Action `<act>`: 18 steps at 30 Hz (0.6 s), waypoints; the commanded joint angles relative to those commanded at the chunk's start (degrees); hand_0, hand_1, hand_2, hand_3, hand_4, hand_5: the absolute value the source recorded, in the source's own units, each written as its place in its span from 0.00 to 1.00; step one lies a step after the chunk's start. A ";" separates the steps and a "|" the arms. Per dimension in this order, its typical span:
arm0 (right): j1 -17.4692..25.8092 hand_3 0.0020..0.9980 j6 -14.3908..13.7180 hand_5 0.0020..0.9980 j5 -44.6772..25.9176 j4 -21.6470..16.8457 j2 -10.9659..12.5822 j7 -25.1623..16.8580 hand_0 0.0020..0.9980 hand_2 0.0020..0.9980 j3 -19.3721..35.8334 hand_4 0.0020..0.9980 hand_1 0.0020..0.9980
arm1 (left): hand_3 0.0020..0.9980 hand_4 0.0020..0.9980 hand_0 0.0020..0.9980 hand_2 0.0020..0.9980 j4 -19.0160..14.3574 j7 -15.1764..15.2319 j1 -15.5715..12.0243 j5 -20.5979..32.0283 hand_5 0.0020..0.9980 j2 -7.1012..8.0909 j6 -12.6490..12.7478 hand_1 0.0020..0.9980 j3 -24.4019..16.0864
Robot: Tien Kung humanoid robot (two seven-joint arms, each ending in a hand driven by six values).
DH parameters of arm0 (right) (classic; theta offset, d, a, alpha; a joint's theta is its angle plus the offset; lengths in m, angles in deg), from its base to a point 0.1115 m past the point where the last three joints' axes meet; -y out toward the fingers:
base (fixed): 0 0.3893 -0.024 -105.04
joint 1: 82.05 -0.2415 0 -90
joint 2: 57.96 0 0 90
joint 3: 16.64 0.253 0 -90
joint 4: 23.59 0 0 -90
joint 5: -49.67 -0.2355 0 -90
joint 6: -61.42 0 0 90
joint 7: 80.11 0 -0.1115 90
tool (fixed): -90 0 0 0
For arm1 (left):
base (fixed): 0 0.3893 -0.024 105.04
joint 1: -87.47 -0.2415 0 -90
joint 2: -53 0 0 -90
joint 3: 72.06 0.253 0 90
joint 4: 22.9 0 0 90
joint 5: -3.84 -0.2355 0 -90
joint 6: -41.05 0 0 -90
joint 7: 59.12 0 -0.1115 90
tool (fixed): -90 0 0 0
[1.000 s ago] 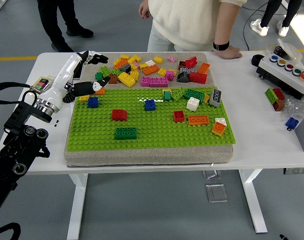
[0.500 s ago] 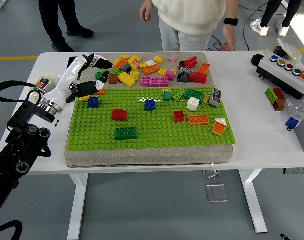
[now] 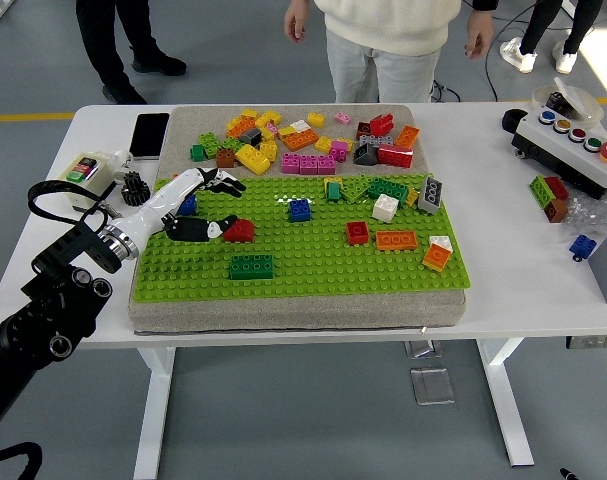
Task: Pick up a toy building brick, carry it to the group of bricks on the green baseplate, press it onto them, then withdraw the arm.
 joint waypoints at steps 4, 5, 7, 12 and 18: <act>-0.06 0.65 -0.04 0.50 -0.12 0.00 0.04 0.05 0.75 0.72 -0.08 0.93 0.68 | 0.73 0.82 0.78 0.72 2.44 0.40 1.06 -1.24 0.04 -0.11 0.46 0.75 2.07; -0.07 0.65 -0.05 0.50 -0.16 0.00 0.03 0.05 0.75 0.72 -0.13 0.93 0.68 | 0.73 0.82 0.78 0.72 3.11 0.62 1.40 -1.55 0.04 -0.15 0.81 0.75 2.70; -0.06 0.65 -0.06 0.50 -0.19 0.00 0.01 0.04 0.75 0.72 -0.15 0.93 0.68 | 0.73 0.82 0.78 0.72 3.60 0.74 1.71 -1.95 0.04 -0.20 1.12 0.75 3.09; 0.03 0.65 -0.02 0.51 -0.20 0.00 -0.04 0.04 0.76 0.72 -0.32 0.93 0.68 | 0.72 0.82 0.78 0.71 4.51 0.59 2.80 -3.92 0.04 -0.40 1.46 0.75 3.76; -0.12 0.65 -0.12 0.51 -0.20 0.00 -0.06 -0.06 0.75 0.73 -0.59 0.93 0.68 | 0.73 0.85 0.79 0.72 6.20 -0.14 4.63 -6.29 0.06 -0.73 2.40 0.75 5.14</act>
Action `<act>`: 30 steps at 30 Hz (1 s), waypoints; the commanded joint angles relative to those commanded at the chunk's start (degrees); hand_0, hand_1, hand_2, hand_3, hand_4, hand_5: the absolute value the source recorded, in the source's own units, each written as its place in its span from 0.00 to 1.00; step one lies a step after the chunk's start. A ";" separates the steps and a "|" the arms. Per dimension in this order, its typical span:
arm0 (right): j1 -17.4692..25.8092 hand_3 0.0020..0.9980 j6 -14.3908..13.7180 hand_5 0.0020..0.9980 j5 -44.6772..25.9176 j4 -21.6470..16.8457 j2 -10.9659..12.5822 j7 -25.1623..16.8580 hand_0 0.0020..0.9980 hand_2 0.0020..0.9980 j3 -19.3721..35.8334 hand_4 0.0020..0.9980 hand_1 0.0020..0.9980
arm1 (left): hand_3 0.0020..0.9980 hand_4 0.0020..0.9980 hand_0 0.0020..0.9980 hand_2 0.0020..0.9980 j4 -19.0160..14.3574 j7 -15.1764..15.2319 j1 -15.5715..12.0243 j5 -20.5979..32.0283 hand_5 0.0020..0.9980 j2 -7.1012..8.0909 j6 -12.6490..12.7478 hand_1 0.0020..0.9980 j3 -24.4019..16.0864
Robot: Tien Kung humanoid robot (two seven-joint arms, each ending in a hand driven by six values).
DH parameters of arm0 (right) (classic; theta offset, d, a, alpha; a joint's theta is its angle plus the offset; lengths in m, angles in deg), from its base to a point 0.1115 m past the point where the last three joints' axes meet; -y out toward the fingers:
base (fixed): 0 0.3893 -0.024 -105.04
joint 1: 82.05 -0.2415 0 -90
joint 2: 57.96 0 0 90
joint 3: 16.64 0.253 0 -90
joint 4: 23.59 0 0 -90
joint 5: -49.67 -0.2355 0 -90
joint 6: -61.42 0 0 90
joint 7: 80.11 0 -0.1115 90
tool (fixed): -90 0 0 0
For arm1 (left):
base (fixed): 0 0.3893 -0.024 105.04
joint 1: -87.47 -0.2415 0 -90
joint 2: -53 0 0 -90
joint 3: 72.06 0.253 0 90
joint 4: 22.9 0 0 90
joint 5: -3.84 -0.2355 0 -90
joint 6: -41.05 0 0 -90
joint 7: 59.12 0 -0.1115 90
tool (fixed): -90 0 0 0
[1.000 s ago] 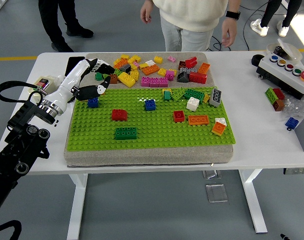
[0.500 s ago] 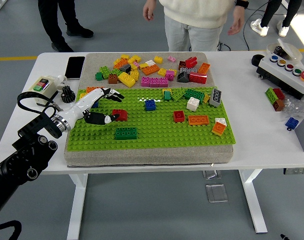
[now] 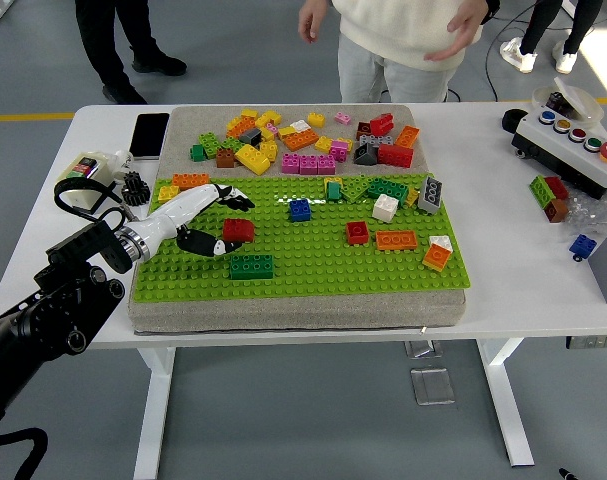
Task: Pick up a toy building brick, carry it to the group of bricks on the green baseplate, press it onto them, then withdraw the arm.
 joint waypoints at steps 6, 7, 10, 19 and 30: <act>0.02 0.65 0.08 0.51 -0.01 0.00 0.03 0.05 0.76 0.73 -0.21 0.93 0.68 | 0.73 0.86 0.79 0.72 1.61 -0.53 1.65 -1.00 0.08 -0.42 0.91 0.75 1.27; 0.02 0.65 0.09 0.51 0.01 0.00 0.04 0.06 0.76 0.73 -0.22 0.93 0.68 | 0.73 0.86 0.79 0.72 1.82 -0.58 1.83 -1.00 0.08 -0.47 0.99 0.75 1.44; -0.03 0.65 0.06 0.51 -0.01 0.00 0.06 0.05 0.76 0.73 -0.37 0.93 0.68 | 0.72 0.87 0.79 0.72 2.92 -0.67 2.61 -1.03 0.08 -0.60 1.40 0.75 2.32; -0.04 0.65 0.11 0.51 -0.01 0.00 0.00 0.04 0.76 0.73 -0.70 0.93 0.68 | 0.71 0.87 0.79 0.71 5.46 -0.09 3.91 -1.18 0.07 -0.39 3.50 0.75 5.74; -0.19 0.65 0.09 0.51 -0.15 0.00 -0.05 0.01 0.76 0.73 -0.79 0.93 0.68 | 0.63 0.81 0.77 0.65 7.24 0.42 4.80 -0.20 0.06 -0.06 5.46 0.73 7.74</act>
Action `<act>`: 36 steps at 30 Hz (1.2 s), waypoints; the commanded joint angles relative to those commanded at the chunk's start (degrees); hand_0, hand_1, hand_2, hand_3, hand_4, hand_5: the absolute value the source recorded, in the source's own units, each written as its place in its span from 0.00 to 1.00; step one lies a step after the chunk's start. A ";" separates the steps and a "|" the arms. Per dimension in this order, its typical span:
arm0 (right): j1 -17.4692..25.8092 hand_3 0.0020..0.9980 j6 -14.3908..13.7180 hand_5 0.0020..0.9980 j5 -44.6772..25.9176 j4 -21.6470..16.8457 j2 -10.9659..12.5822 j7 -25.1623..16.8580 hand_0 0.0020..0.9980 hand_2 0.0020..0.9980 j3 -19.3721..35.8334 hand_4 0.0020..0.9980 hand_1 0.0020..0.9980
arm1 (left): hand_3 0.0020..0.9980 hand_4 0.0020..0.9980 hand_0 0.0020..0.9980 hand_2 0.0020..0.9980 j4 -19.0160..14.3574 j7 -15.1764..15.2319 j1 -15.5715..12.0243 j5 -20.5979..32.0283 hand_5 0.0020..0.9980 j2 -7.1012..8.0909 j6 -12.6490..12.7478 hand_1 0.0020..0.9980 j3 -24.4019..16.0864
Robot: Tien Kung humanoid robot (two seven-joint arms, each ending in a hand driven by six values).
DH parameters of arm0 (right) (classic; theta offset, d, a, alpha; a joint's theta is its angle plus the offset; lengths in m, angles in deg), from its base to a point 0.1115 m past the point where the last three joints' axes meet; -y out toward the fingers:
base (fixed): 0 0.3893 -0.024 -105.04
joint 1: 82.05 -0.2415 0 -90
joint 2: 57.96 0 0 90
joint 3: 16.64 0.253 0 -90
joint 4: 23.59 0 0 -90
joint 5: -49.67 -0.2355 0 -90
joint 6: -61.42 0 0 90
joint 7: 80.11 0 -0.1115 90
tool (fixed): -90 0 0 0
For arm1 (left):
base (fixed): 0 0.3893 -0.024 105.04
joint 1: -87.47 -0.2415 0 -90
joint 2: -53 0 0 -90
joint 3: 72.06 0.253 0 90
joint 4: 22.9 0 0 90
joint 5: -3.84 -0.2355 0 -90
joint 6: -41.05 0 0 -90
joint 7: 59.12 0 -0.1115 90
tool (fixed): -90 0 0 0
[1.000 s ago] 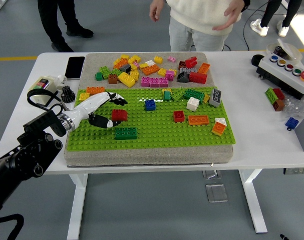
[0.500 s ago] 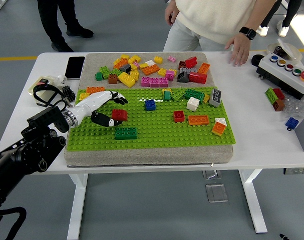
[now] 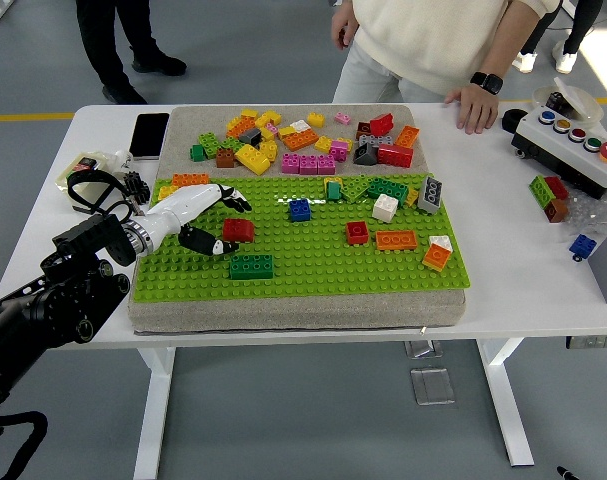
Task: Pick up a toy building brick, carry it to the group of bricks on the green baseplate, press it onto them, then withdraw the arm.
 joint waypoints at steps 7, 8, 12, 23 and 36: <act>-0.04 0.65 0.01 0.51 -0.07 0.00 0.02 0.04 0.75 0.73 -0.04 0.93 0.68 | 0.60 0.78 0.75 0.63 0.78 0.03 0.27 0.63 0.04 -0.10 0.74 0.72 0.51; -0.07 0.65 0.01 0.51 -0.12 0.00 0.01 0.03 0.76 0.73 -0.07 0.93 0.68 | 0.59 0.77 0.74 0.62 0.86 0.03 0.29 0.77 0.04 -0.14 0.81 0.71 0.58; -0.11 0.65 0.04 0.51 -0.23 0.00 -0.03 0.02 0.76 0.73 -0.07 0.93 0.68 | 0.59 0.77 0.74 0.62 1.08 -0.01 0.38 0.91 0.04 -0.33 0.67 0.71 0.70; -0.18 0.65 0.09 0.51 -0.14 0.00 -0.08 0.00 0.76 0.73 0.06 0.93 0.68 | 0.60 0.78 0.76 0.64 1.37 -0.16 0.57 1.35 0.05 -0.85 0.12 0.72 0.79; -0.23 0.65 0.13 0.51 -0.25 0.00 -0.06 -0.08 0.75 0.73 0.10 0.93 0.68 | 0.60 0.76 0.76 0.64 2.95 -0.58 1.23 1.86 0.05 -1.13 0.61 0.73 2.28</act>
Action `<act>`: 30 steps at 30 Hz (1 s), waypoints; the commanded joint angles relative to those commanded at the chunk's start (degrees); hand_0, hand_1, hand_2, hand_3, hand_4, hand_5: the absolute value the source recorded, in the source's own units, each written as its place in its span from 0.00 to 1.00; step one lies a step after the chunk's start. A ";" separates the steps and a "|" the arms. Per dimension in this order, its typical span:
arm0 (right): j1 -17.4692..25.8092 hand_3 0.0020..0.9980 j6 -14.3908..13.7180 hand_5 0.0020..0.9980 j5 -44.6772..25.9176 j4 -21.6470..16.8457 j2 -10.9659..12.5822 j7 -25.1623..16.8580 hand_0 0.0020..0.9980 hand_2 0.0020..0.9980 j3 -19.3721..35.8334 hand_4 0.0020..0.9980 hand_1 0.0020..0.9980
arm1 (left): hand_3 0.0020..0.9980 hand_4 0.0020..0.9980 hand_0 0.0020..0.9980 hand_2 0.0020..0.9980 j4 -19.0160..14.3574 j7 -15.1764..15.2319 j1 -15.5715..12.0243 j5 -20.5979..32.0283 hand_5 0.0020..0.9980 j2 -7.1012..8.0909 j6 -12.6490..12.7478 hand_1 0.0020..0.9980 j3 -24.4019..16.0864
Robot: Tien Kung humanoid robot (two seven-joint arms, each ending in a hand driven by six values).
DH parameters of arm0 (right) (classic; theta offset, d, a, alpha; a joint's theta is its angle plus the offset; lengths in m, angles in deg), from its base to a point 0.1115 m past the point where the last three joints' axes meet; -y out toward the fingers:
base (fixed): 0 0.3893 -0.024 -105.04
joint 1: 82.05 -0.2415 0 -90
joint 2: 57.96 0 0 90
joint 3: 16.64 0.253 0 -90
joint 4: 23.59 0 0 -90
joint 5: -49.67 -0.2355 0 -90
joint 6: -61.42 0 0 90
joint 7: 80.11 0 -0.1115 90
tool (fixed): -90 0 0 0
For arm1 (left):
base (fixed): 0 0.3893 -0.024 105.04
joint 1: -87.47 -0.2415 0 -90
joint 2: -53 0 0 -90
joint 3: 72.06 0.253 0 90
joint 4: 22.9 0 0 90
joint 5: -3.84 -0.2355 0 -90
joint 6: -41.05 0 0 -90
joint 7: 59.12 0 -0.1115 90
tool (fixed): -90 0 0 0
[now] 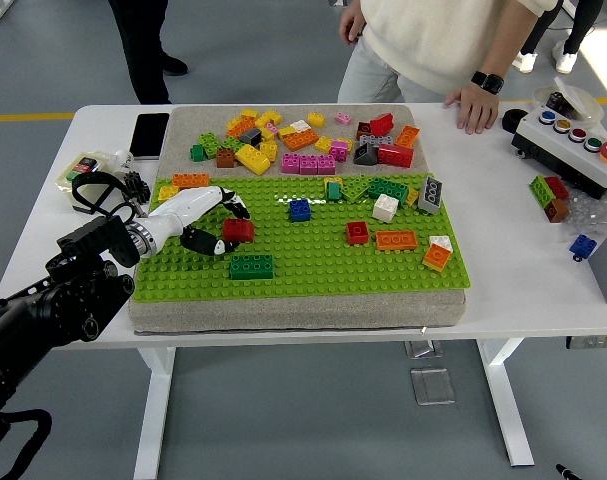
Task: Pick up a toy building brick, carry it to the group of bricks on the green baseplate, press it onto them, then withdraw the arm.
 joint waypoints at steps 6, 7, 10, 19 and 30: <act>0.08 0.65 0.01 0.51 0.01 0.00 -0.03 -0.02 0.75 0.73 -0.11 0.93 0.68 | 0.60 0.77 0.76 0.64 0.51 -0.30 0.35 -0.28 0.05 0.03 -0.05 0.73 0.52; 0.07 0.65 0.00 0.51 0.02 0.00 -0.03 -0.02 0.75 0.73 -0.15 0.93 0.68 | 0.60 0.77 0.76 0.64 0.64 -0.37 0.40 -0.24 0.05 0.03 -0.09 0.73 0.61; 0.06 0.65 -0.03 0.51 -0.02 0.00 -0.03 -0.03 0.76 0.73 -0.25 0.93 0.68 | 0.60 0.77 0.76 0.64 0.99 -0.52 0.53 -0.06 0.05 -0.01 -0.05 0.73 0.97; 0.09 0.65 -0.02 0.51 0.00 0.00 -0.09 -0.01 0.76 0.73 -0.36 0.93 0.68 | 0.59 0.74 0.74 0.63 1.70 -0.52 0.69 0.63 0.04 -0.15 0.83 0.71 1.74; 0.09 0.65 -0.06 0.51 -0.02 0.00 -0.11 -0.03 0.76 0.73 -0.45 0.93 0.68 | 0.55 0.62 0.62 0.59 1.94 -0.25 0.83 1.52 0.00 -0.25 2.17 0.61 2.31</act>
